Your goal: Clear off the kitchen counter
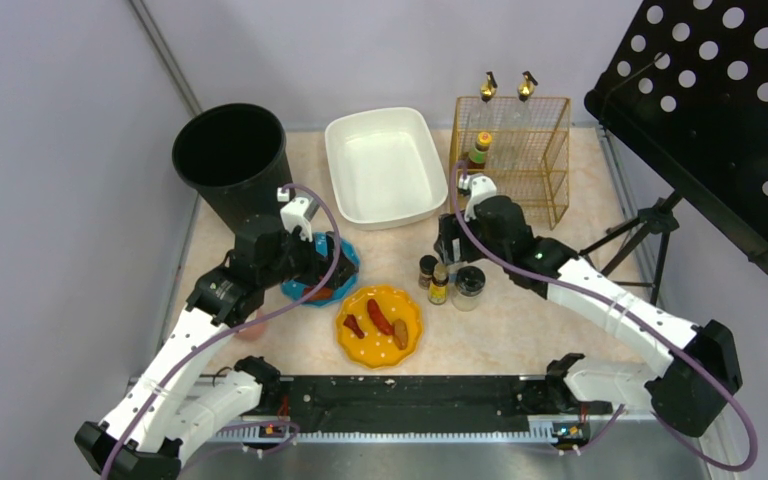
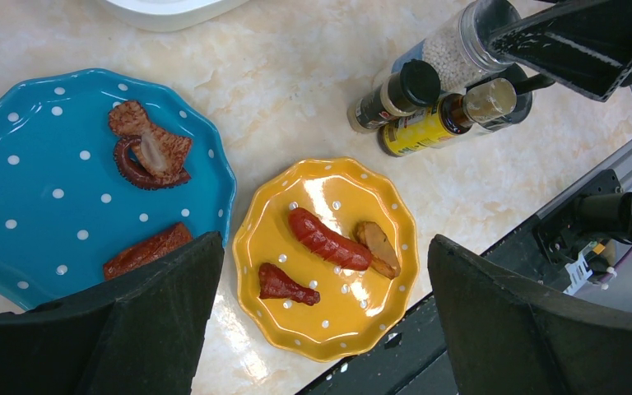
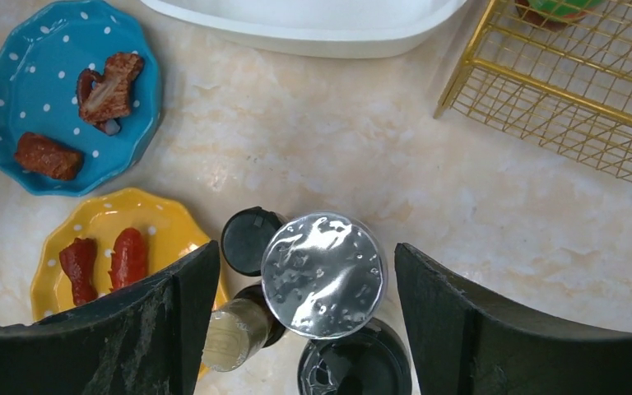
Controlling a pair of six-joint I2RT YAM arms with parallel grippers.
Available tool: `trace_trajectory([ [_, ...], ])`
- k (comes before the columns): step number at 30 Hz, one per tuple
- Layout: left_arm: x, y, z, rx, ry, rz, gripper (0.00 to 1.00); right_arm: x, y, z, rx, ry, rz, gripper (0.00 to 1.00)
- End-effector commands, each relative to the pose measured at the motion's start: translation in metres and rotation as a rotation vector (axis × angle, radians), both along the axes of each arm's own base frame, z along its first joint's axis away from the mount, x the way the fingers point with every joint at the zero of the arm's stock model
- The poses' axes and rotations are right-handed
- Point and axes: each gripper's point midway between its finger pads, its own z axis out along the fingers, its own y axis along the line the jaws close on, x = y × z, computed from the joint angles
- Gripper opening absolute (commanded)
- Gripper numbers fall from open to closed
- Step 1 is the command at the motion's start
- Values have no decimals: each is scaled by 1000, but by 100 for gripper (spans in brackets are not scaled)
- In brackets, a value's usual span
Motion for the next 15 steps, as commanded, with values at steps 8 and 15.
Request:
trace_trajectory([
  [8, 0, -3, 8, -19, -31, -13, 99, 6, 1, -13, -37, -11, -53, 77],
  [15, 0, -3, 8, -20, -31, -14, 98, 4, 5, -25, -54, 15, -44, 77],
])
